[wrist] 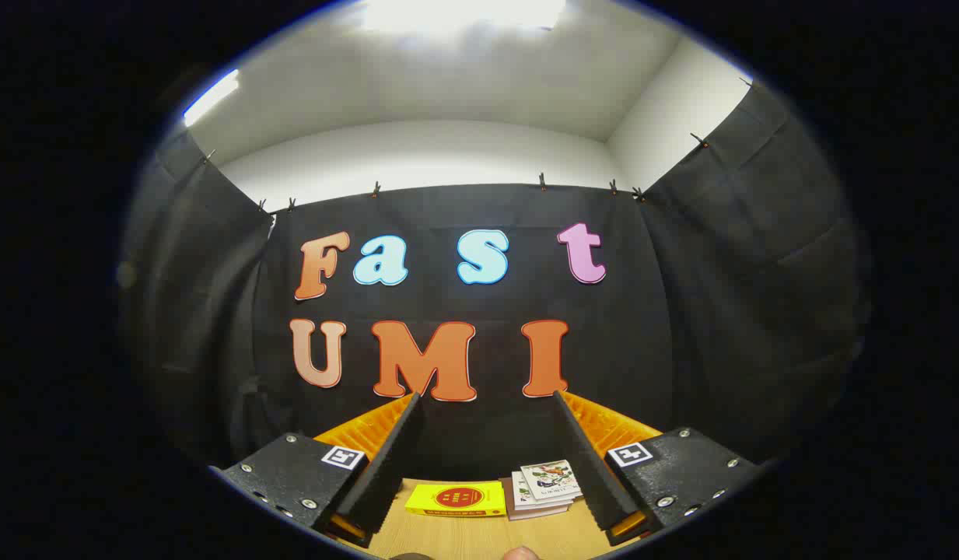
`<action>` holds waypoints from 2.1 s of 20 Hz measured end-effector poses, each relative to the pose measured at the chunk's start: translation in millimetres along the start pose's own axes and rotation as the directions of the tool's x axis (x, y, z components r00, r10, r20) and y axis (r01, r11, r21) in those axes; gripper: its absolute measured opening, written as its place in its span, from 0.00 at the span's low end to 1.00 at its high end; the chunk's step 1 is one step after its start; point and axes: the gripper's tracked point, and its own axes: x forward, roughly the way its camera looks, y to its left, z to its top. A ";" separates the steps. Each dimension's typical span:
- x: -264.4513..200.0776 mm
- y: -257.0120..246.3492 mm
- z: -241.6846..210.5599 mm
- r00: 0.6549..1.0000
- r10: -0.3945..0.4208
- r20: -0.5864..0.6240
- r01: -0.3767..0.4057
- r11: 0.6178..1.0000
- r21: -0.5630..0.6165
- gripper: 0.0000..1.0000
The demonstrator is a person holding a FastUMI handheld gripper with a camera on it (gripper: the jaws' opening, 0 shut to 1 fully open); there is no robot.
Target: Open the storage box then place both shoes into the box .Put the left shoe in first, then the right shoe, with the right side of both shoes facing outward in a uniform manner.
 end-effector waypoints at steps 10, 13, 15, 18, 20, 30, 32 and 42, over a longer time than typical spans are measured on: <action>-5.4 5.5 7.1 1.000 0.003 0.010 -0.003 1.000 -0.001 0.98; -5.0 9.4 4.5 1.000 0.009 -0.001 -0.009 1.000 -0.003 0.98; -4.3 16.8 2.0 0.999 0.030 -0.011 -0.030 1.000 -0.007 0.98; -1.2 15.3 -10.7 0.999 0.027 -0.041 -0.027 0.999 -0.018 0.98; -2.1 22.6 -23.7 0.996 0.041 -0.083 -0.039 0.999 0.019 0.98; -29.0 105.5 -146.7 0.831 0.313 -0.461 -0.162 0.927 0.337 0.96; -47.3 136.4 -175.4 0.733 0.420 -0.536 -0.200 0.885 0.420 0.96; -120.8 231.0 -267.0 0.380 0.644 -0.665 -0.244 0.763 0.599 0.96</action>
